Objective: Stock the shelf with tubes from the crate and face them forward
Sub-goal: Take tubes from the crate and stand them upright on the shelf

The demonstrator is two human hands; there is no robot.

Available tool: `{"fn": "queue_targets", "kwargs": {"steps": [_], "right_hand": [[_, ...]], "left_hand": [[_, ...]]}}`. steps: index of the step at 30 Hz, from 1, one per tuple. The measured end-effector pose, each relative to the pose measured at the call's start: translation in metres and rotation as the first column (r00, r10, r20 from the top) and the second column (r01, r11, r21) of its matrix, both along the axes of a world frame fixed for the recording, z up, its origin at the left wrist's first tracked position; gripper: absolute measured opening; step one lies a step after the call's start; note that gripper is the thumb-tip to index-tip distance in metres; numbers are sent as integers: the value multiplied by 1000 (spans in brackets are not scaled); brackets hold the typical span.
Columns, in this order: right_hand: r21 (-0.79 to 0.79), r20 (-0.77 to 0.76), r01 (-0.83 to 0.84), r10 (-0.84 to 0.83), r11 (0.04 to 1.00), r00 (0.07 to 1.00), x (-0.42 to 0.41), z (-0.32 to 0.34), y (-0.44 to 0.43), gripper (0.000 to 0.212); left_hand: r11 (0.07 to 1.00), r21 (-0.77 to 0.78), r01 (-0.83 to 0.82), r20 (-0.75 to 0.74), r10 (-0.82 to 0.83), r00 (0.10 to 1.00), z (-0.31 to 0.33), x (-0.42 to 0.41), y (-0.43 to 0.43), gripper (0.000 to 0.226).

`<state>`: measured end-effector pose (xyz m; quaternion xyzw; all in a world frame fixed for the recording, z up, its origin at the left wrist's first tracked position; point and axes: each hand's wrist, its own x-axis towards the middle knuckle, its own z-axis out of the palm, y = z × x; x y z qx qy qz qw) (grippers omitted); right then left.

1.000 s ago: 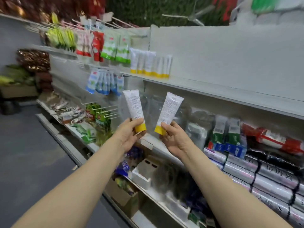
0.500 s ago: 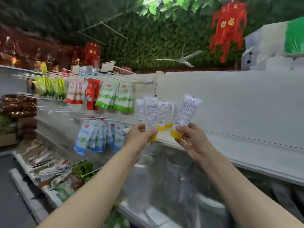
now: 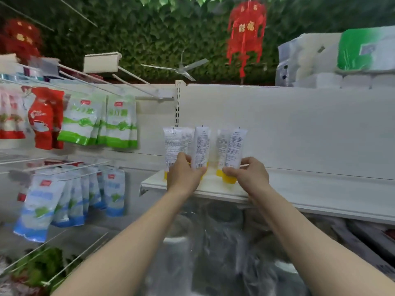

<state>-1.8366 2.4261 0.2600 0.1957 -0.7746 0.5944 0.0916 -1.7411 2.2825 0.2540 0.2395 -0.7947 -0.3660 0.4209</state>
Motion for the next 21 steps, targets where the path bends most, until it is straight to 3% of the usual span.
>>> {"fn": "queue_targets", "kwargs": {"steps": [5,11,21], "right_hand": [[141,-59,142,-135,980,989,4,-4,-20,55],[239,-119,239,-216,941,969,16,-3,-26,46],[277,-114,210,-185,938,976,14,-9,-23,45]], "left_hand": [[997,-51,52,5,-51,999,-7,-4,-18,43],[988,-93,126,37,-123,992,-10,-6,-22,43],[984,-108,142,72,-135,988,-10,-7,-22,43]]}}
